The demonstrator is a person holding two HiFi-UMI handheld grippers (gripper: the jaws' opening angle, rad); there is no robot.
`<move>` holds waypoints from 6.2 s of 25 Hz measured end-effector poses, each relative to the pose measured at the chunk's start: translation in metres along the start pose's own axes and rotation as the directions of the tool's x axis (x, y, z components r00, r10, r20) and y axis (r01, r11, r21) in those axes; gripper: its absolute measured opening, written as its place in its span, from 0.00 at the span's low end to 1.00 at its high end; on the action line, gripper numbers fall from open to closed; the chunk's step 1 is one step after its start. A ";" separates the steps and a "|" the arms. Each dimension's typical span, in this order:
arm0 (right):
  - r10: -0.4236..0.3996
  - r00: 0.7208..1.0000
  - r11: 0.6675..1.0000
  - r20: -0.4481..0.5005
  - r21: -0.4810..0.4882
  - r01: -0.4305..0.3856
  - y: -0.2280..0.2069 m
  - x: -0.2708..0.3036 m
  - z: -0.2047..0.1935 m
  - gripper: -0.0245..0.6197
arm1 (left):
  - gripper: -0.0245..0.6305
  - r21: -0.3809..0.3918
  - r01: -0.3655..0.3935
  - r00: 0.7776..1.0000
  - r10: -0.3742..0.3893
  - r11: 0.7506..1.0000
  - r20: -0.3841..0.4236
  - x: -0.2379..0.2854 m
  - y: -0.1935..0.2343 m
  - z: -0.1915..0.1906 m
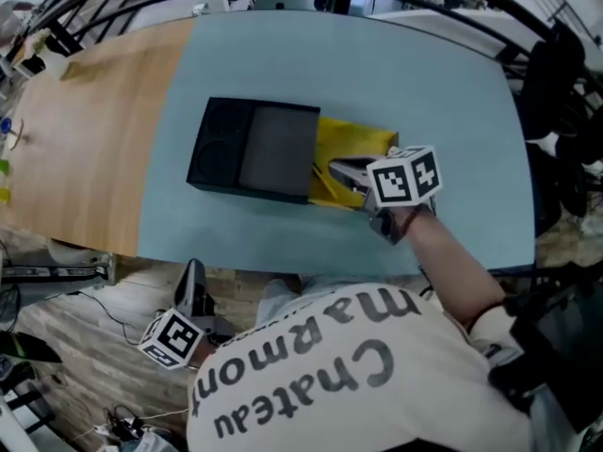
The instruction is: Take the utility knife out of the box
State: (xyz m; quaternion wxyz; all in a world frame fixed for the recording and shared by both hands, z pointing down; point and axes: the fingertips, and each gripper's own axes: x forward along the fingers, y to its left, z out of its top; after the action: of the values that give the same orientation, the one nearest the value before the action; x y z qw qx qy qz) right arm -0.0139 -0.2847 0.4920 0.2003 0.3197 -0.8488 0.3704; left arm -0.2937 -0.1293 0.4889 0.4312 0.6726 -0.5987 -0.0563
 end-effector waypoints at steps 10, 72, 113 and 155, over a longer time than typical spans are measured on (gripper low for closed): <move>-0.108 0.994 0.986 0.003 0.126 0.107 -0.008 0.006 -0.014 0.10 | 0.04 0.137 0.164 0.973 -0.137 0.977 -0.185 0.060 -0.009 0.046; -0.333 0.814 0.943 -0.476 -0.153 0.297 -0.045 0.029 -0.080 0.24 | 0.04 0.202 0.307 0.937 -0.258 0.930 -0.233 0.092 -0.015 0.110; -0.443 0.853 0.893 -0.275 -0.047 0.448 -0.048 0.012 -0.075 0.13 | 0.04 0.197 0.328 0.933 -0.285 0.924 -0.218 0.062 -0.015 0.090; -0.395 0.896 0.914 0.204 0.190 0.360 0.052 -0.077 -0.114 0.12 | 0.04 0.248 0.471 0.857 -0.372 0.847 -0.357 0.047 -0.070 0.020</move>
State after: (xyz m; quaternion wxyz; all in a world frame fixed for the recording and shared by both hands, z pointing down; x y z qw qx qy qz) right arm 0.0176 -0.1408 0.4953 0.1410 0.5345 -0.7585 0.3450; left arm -0.2399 -0.1861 0.4518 0.3750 0.8511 -0.3641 0.0503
